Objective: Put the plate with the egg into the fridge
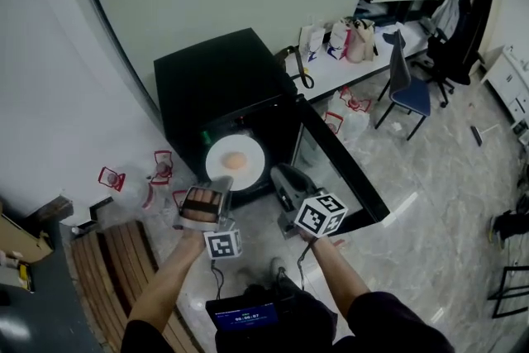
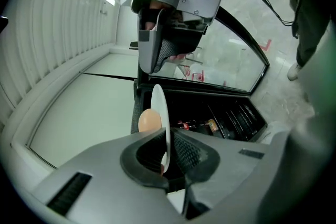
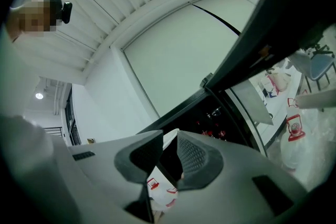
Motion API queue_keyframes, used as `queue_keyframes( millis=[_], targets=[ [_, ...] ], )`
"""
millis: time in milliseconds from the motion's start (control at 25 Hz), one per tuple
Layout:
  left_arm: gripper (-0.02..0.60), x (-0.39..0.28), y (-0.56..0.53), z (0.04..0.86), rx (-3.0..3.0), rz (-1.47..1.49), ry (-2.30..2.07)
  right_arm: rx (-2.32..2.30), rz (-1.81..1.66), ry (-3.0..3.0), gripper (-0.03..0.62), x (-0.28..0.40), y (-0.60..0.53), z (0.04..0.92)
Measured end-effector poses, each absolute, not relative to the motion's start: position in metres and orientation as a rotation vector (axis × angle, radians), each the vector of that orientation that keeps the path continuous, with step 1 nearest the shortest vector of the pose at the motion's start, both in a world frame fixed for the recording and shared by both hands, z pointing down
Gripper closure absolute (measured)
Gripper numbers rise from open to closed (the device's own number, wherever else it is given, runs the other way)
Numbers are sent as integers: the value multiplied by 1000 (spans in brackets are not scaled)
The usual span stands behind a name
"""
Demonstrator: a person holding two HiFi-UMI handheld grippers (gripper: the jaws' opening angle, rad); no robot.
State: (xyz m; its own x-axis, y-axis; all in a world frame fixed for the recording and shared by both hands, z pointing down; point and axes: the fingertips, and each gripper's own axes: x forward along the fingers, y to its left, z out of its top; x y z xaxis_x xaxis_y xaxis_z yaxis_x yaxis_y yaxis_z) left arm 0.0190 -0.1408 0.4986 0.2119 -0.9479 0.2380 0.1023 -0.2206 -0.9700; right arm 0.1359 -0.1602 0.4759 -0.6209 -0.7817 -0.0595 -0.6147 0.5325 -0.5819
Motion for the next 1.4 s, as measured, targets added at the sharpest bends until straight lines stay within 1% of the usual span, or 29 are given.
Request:
queue_keyframes(
  millis=[200,360,640,800,1000,1280,1400],
  targets=[
    [555,20,-177,561,-1428,-1310,909,-1180,-733,2522,514,124,-181,520],
    [555,15,-218,631,-1441,-1406,932,-1163,-758,2546,514,120,-200,568],
    [555,14,-312,717,-1341,-1462,918,-1112,-752,2632,514,113,-220,652],
    [555,5,-350,746,-1304,-1497,947,-1101,-748,2672,514,114,-223,690],
    [555,1,-371,768,-1282,-1528,952,-1111,-777,2653,514,122,-231,720],
    [555,2,-382,781,-1288,-1579,911,-1119,-794,2627,514,132,-243,729],
    [554,3,-372,815,-1522,-1688,850,-1114,-810,2619,514,135,-246,726]
  ],
)
